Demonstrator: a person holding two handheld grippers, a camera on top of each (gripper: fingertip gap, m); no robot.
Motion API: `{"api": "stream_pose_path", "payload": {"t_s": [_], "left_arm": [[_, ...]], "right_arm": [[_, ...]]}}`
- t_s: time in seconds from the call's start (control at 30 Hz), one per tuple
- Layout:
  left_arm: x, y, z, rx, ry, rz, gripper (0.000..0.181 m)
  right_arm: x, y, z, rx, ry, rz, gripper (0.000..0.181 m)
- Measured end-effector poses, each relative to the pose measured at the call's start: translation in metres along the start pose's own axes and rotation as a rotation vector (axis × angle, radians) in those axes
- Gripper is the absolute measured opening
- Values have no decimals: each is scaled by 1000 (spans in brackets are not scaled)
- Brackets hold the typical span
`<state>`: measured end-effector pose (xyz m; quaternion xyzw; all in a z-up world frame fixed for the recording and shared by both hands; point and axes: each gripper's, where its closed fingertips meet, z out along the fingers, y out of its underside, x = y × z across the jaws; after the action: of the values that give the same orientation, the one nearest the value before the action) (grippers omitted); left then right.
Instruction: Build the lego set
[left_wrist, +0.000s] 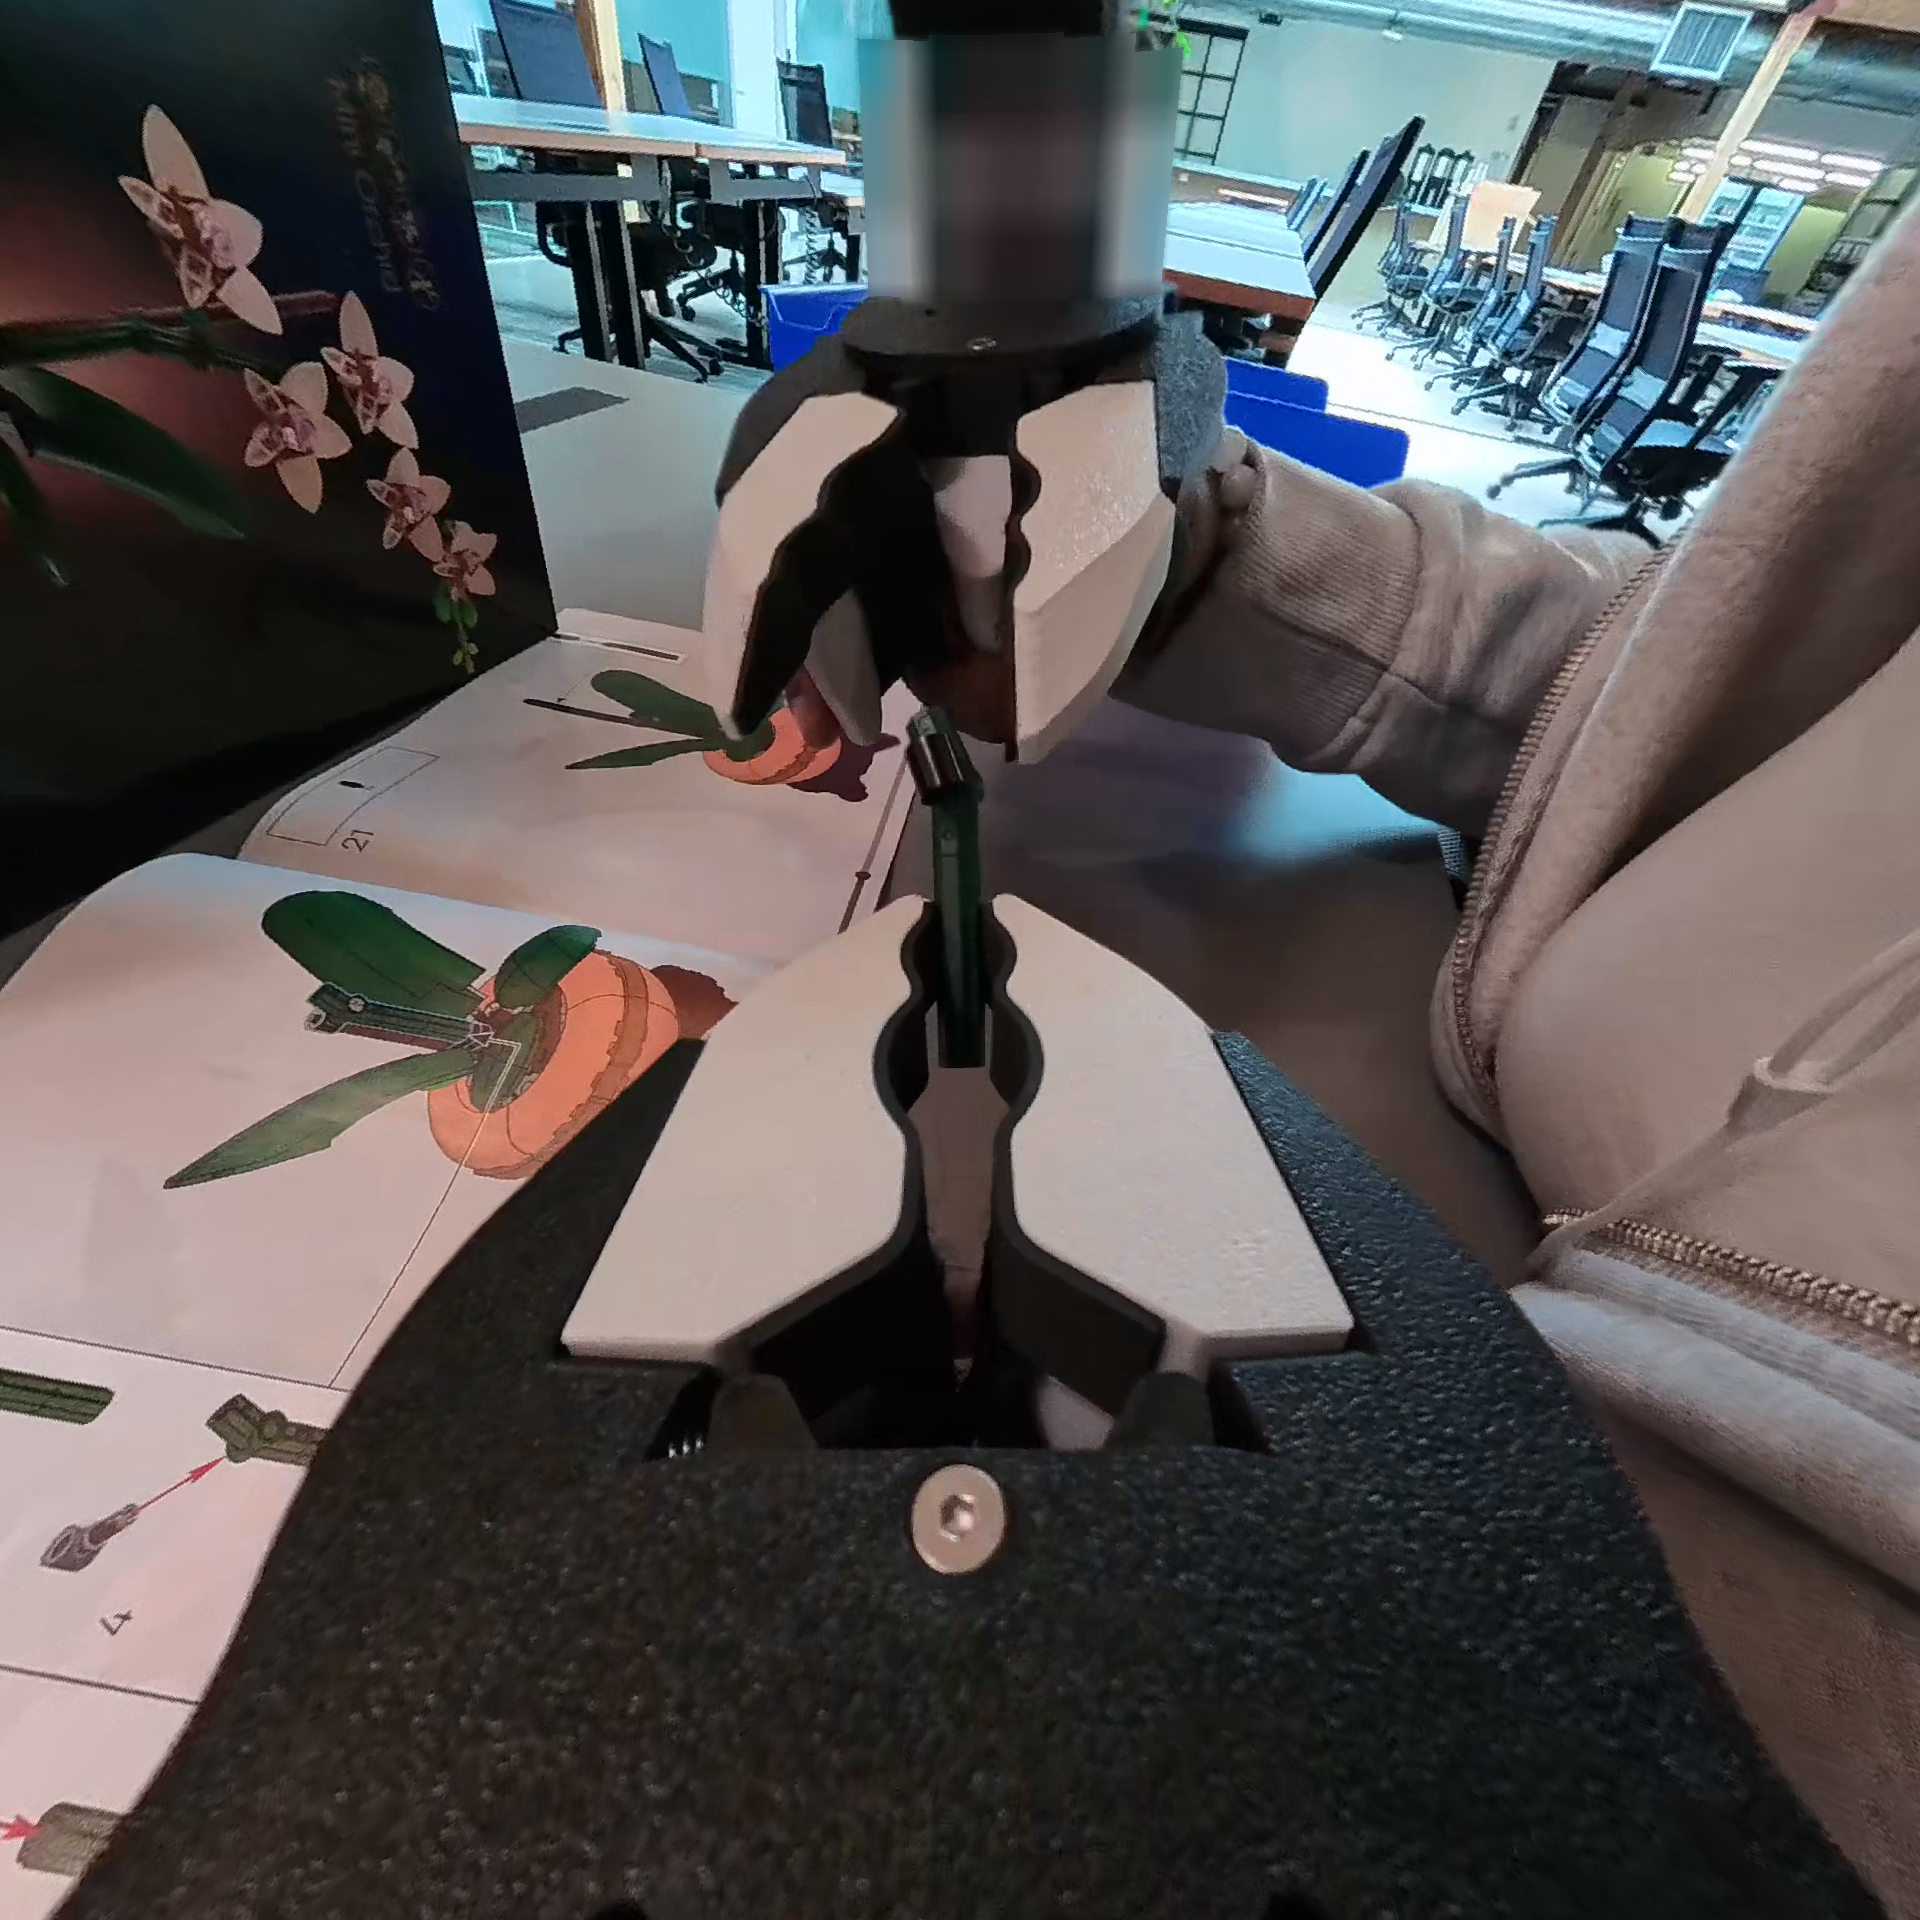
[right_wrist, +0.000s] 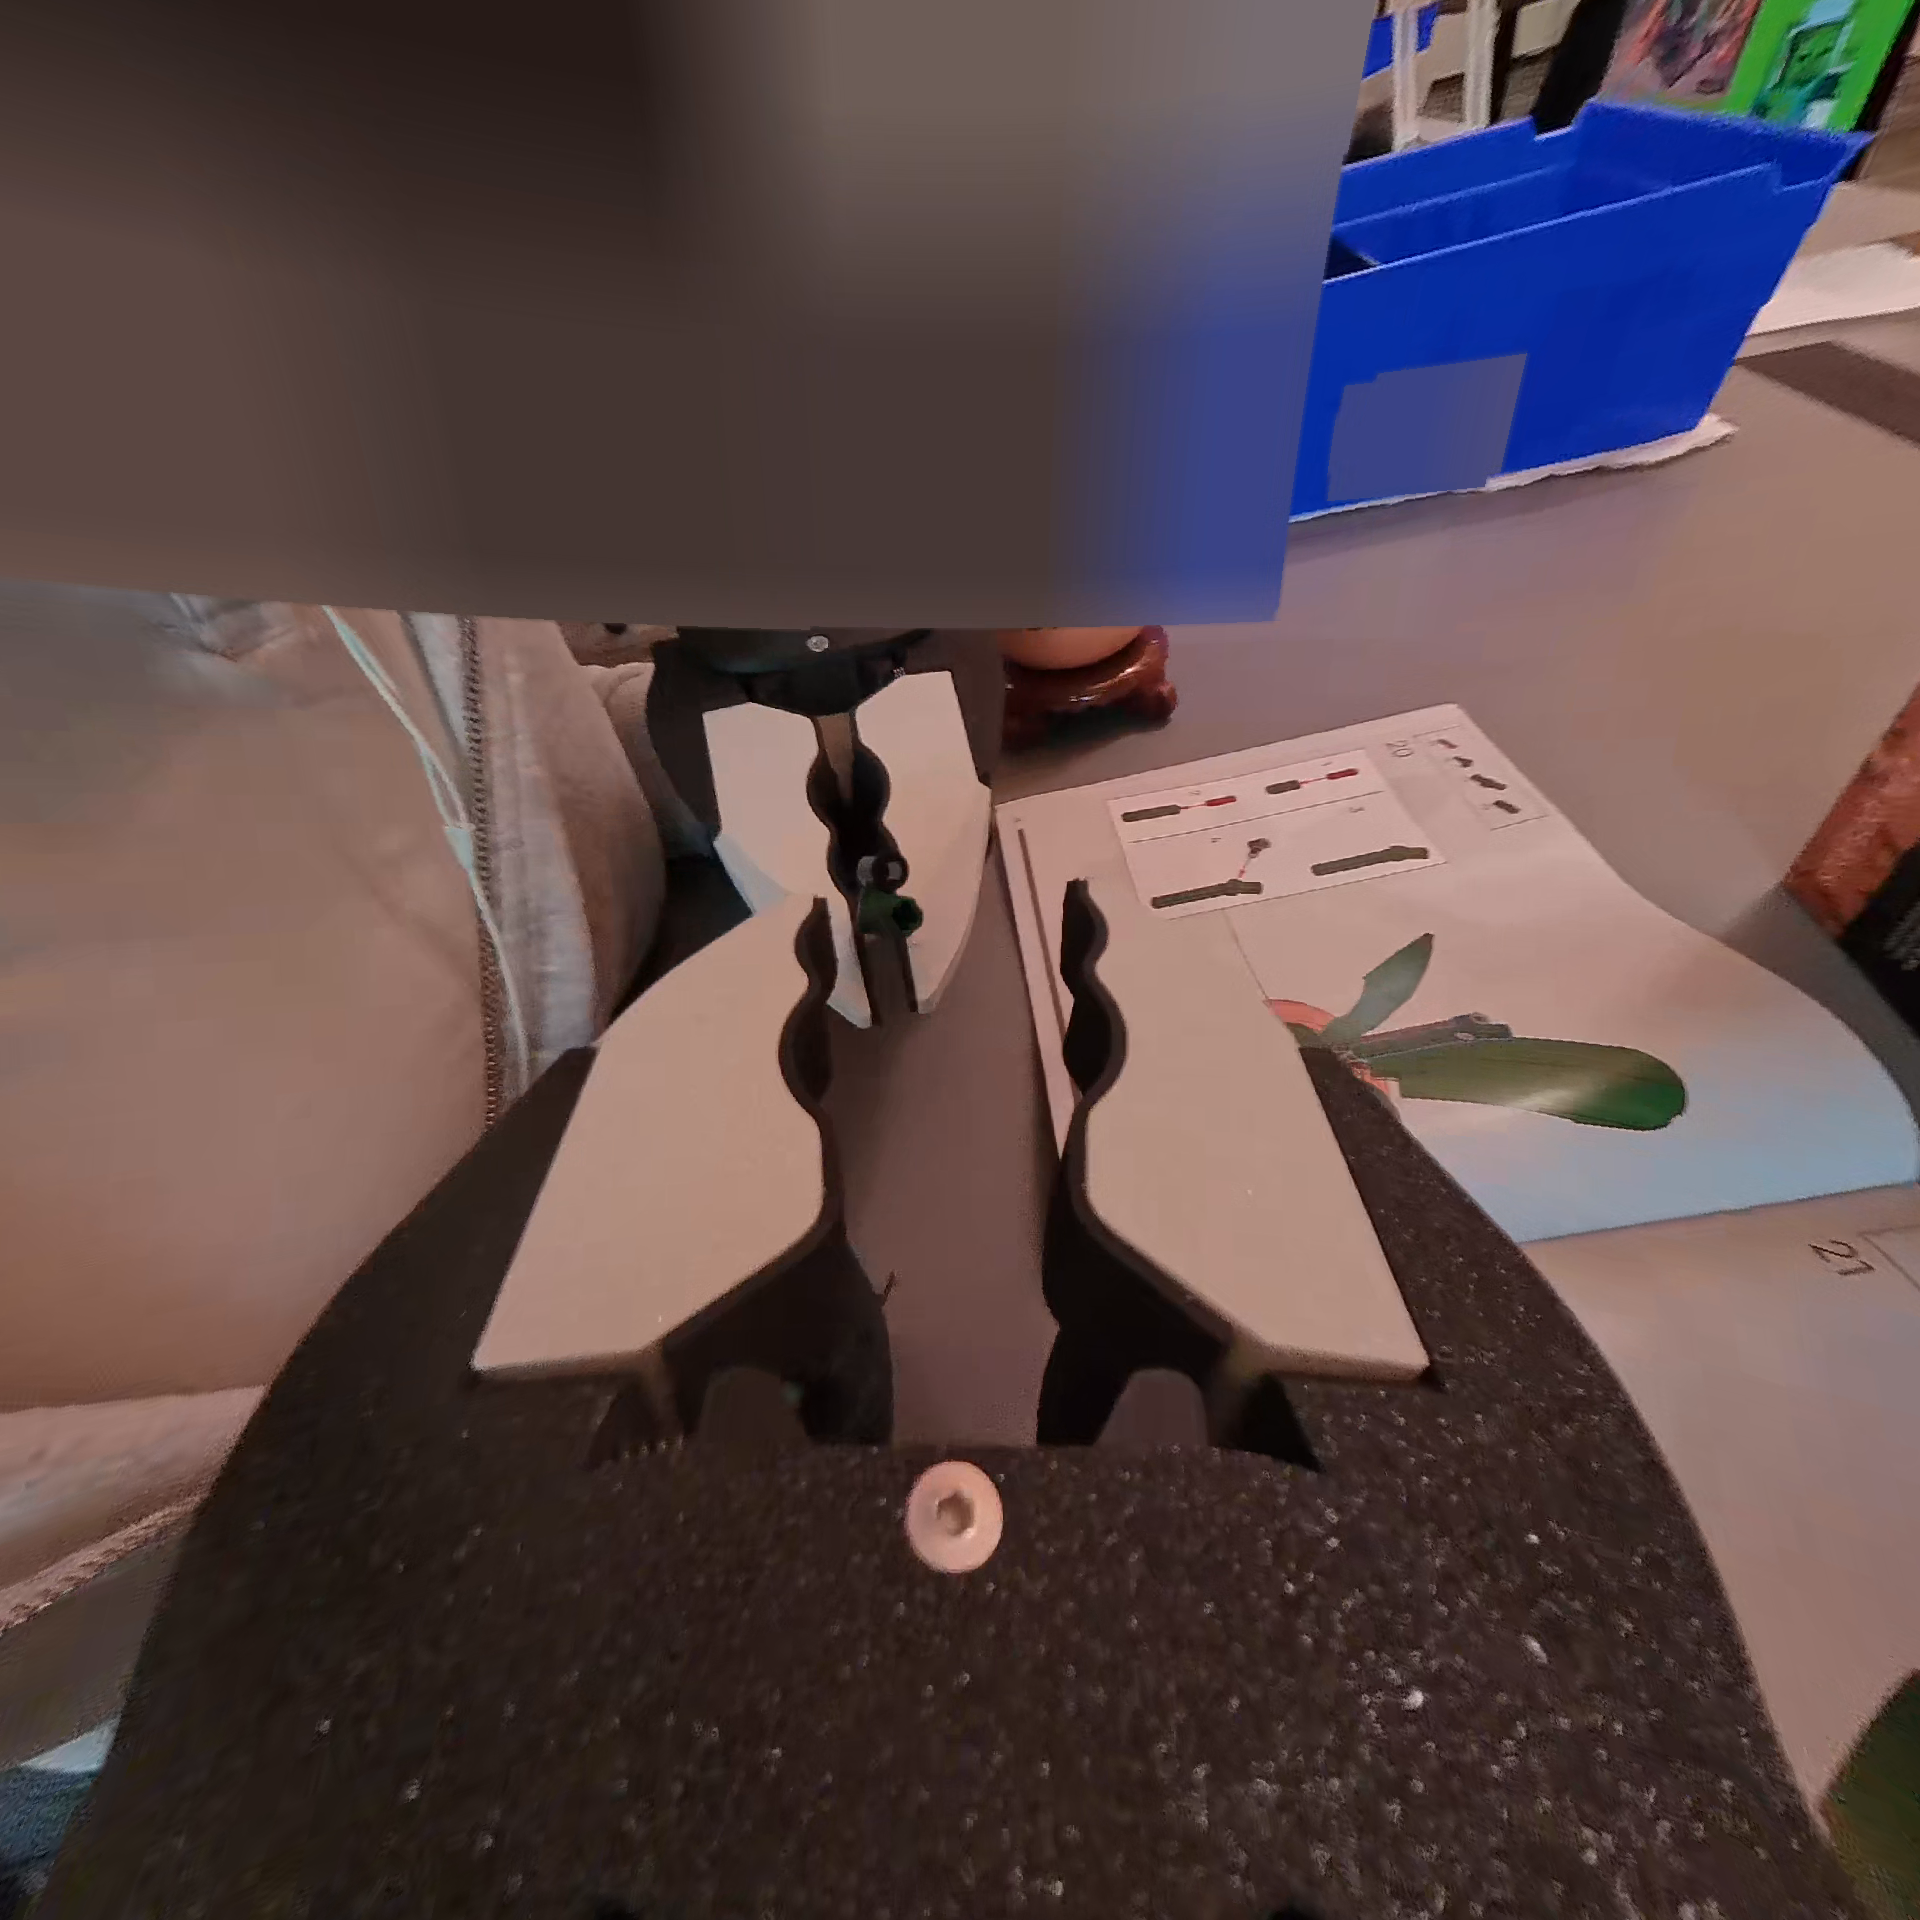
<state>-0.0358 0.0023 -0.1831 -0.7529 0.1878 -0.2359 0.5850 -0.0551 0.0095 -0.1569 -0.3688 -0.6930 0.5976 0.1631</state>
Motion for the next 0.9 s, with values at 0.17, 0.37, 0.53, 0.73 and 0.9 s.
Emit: {"api": "stream_pose_path", "payload": {"t_s": [0.17, 0.37, 0.53, 0.73, 0.9], "left_arm": [[-4, -3, -2, 24, 3, -47, 6], [-6, -5, -4, 43, -13, -51, 6], [-18, -20, -13, 131, -194, 154, 6], [-5, -49, -26, 345, -239, 336, 6], [-2, -54, -31, 404, -191, 292, 6]], "right_arm": [[2, -3, -1, 0, -44, 52, 41], [-3, -13, -4, -2, -56, 61, 31], [-4, -24, -2, -12, 52, -6, 27], [-23, -56, 5, 143, 183, -234, 26], [-37, -59, 12, 198, 144, -240, 27]]}}
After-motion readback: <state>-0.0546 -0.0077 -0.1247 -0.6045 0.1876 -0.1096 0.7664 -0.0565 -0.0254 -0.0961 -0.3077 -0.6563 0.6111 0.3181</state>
